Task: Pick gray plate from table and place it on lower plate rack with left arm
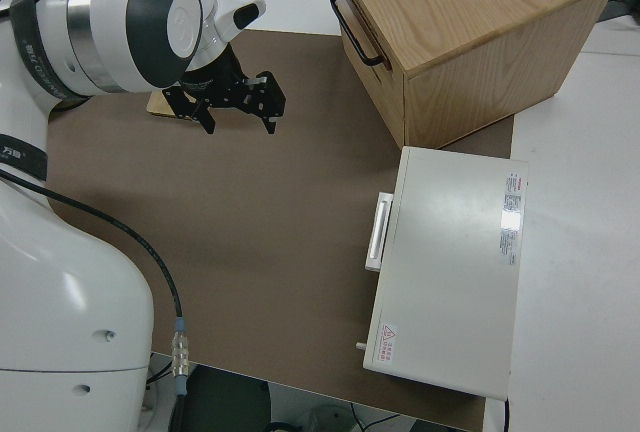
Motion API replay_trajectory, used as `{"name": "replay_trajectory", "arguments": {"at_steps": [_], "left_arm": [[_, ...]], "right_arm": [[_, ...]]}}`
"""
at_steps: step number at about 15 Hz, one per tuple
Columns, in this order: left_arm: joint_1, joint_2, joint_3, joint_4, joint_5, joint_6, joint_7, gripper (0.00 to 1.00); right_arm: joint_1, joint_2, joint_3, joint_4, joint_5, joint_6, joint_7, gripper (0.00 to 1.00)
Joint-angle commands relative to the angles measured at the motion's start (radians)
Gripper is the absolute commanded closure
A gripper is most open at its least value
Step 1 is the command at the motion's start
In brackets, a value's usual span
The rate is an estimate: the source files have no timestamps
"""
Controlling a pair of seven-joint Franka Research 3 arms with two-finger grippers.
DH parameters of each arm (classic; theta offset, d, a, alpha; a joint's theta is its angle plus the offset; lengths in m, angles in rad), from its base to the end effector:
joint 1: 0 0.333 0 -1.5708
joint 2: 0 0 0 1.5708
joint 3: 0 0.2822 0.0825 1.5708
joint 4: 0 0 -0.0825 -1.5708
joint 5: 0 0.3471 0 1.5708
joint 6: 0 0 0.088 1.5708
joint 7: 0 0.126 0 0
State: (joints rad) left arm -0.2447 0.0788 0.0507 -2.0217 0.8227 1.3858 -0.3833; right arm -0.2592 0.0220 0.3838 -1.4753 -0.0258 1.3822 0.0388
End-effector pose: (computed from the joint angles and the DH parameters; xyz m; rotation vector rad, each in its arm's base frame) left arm 0.4634 0.0133 0.3899 -2.1081 -0.0328 0.4772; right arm 0.4982 0.0566 0.5866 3.1075 0.1287 -0.1739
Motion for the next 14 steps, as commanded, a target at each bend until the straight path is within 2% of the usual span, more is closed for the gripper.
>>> {"name": "replay_trajectory", "arguments": {"at_steps": [1,6,14], "left_arm": [[0.002,-0.043,0.018,0.008,-0.017,0.007,0.095,1.00],[0.025,-0.060,0.018,0.018,-0.014,0.007,0.158,1.00],[0.039,-0.024,0.017,-0.002,0.001,0.025,0.045,1.00]], "right_arm": [[-0.023,-0.002,0.021,0.006,-0.006,-0.011,0.012,0.017],[-0.023,-0.002,0.021,0.007,-0.006,-0.011,0.012,0.017],[-0.023,-0.002,0.021,0.007,-0.006,-0.012,0.012,0.017]]}}
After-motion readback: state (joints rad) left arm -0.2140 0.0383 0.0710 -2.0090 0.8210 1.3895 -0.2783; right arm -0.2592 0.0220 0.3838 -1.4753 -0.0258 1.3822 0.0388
